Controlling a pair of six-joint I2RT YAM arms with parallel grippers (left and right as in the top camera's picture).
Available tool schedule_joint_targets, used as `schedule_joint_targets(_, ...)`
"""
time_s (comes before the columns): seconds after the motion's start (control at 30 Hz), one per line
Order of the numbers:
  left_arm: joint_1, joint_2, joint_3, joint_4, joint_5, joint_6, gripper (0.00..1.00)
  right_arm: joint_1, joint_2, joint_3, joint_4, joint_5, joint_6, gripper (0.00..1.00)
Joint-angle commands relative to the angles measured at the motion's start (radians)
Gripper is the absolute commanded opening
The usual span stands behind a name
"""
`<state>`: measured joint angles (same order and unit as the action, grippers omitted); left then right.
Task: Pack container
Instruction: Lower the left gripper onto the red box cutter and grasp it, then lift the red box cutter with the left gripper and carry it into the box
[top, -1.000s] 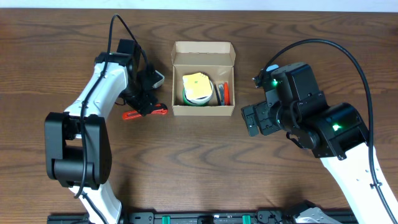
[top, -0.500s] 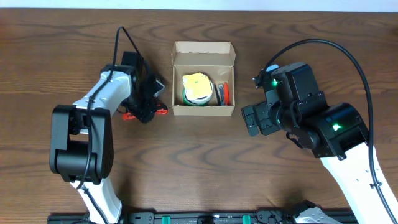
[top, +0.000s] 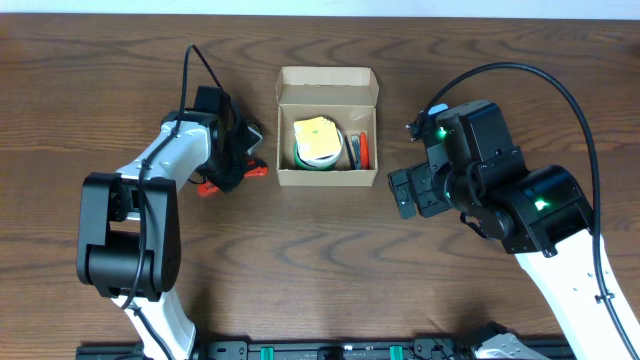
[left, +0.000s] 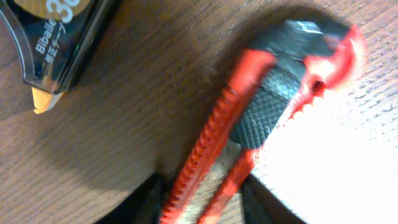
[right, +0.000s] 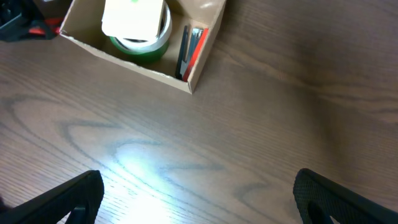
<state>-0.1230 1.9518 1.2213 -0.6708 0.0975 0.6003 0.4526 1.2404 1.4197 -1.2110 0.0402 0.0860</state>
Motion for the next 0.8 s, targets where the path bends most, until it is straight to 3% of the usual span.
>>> schedule_joint_targets(0.0, 0.007, 0.027, -0.031, 0.008, -0.045, -0.006, 0.35, -0.007, -0.01, -0.001, -0.002, 0.0, -0.013, 0.99)
schedule_joint_targets(0.3, 0.006, 0.027, -0.031, 0.007, -0.045, -0.093, 0.14, -0.007, -0.01, -0.001, -0.002, 0.0, -0.013, 0.99)
schedule_joint_targets(0.37, 0.006, 0.026, -0.026, 0.005, -0.045, -0.122, 0.06, -0.007, -0.01, -0.001, -0.002, 0.0, -0.013, 0.99)
schedule_joint_targets(0.57, 0.006, -0.005, 0.056, -0.058, -0.045, -0.202, 0.06, -0.007, -0.01, -0.001, -0.002, 0.0, -0.013, 0.99)
schedule_joint_targets(0.77, 0.001, -0.1, 0.19, -0.156, -0.044, -0.15, 0.06, -0.007, -0.01, -0.001, -0.001, 0.0, -0.013, 0.99)
